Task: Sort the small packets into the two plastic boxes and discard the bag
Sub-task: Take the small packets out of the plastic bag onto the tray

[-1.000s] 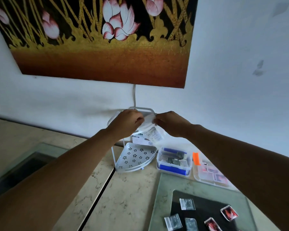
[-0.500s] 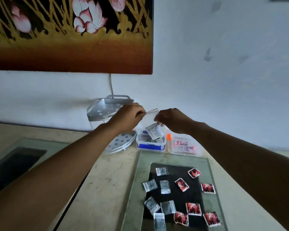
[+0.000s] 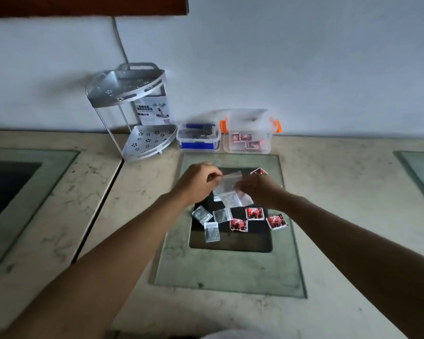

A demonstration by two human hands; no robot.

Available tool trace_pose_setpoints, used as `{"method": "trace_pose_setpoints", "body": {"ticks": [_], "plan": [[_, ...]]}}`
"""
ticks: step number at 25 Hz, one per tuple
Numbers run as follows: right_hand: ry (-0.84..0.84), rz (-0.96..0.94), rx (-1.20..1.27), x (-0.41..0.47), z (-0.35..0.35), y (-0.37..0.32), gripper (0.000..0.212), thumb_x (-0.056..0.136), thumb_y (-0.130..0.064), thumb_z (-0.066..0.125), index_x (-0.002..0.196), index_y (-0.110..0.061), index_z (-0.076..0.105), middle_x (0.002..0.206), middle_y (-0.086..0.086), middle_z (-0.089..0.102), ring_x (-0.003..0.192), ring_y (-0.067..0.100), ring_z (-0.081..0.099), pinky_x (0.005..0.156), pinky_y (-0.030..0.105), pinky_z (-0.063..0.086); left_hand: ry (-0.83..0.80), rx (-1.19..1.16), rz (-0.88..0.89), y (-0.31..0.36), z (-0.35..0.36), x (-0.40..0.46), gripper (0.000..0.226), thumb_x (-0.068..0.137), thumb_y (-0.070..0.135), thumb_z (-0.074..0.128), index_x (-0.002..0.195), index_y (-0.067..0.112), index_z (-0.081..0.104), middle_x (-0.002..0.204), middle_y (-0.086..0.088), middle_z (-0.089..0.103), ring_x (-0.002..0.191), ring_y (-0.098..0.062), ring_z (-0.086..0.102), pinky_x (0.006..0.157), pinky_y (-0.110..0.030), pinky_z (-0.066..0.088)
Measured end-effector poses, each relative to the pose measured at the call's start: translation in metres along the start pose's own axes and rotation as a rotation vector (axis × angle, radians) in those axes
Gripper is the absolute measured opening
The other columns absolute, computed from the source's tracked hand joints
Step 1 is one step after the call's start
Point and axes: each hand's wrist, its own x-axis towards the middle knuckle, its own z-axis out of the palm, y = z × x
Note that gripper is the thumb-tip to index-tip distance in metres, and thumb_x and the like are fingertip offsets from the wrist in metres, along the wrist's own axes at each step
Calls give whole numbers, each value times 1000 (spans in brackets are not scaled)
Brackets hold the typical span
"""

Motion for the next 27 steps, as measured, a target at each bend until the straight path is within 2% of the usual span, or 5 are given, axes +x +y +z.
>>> {"method": "trace_pose_setpoints", "body": {"ticks": [4,9,12,18,27], "plan": [[-25,95,11,-40,39,32,22,97,-29,55,94,-17,74,90,9,75,82,28,71,72,42,57,-85,-31,-12,-4,50,-26,14,90,16,66,97,10,77,90,-6,72,80,-20,65,75,-36,53],[-148,255,100,-76,88,51,26,98,-15,51,115,-8,70,110,10,71,101,29,66,86,39,56,-146,-117,-101,-6,98,-61,11,87,14,68,90,11,77,85,-2,69,76,-18,64,74,-32,51],[-16,263,91,-94,110,68,18,93,-18,60,98,-7,74,95,12,75,86,31,70,77,46,59,-188,-172,-215,-5,119,-79,12,87,14,68,91,14,78,90,0,73,81,-15,66,77,-25,49],[28,332,211,-116,122,72,16,91,-21,64,98,-14,76,95,0,76,85,14,68,70,28,52,-156,-247,-340,3,141,-102,14,90,19,65,99,15,75,94,2,71,84,-8,64,69,-6,42],[280,402,429,-134,137,71,11,92,-25,64,93,-22,74,95,-10,73,88,3,68,74,17,51,-126,-369,-482,16,163,-138,22,93,37,63,102,19,70,98,3,67,85,-5,63,67,-10,44]]}}
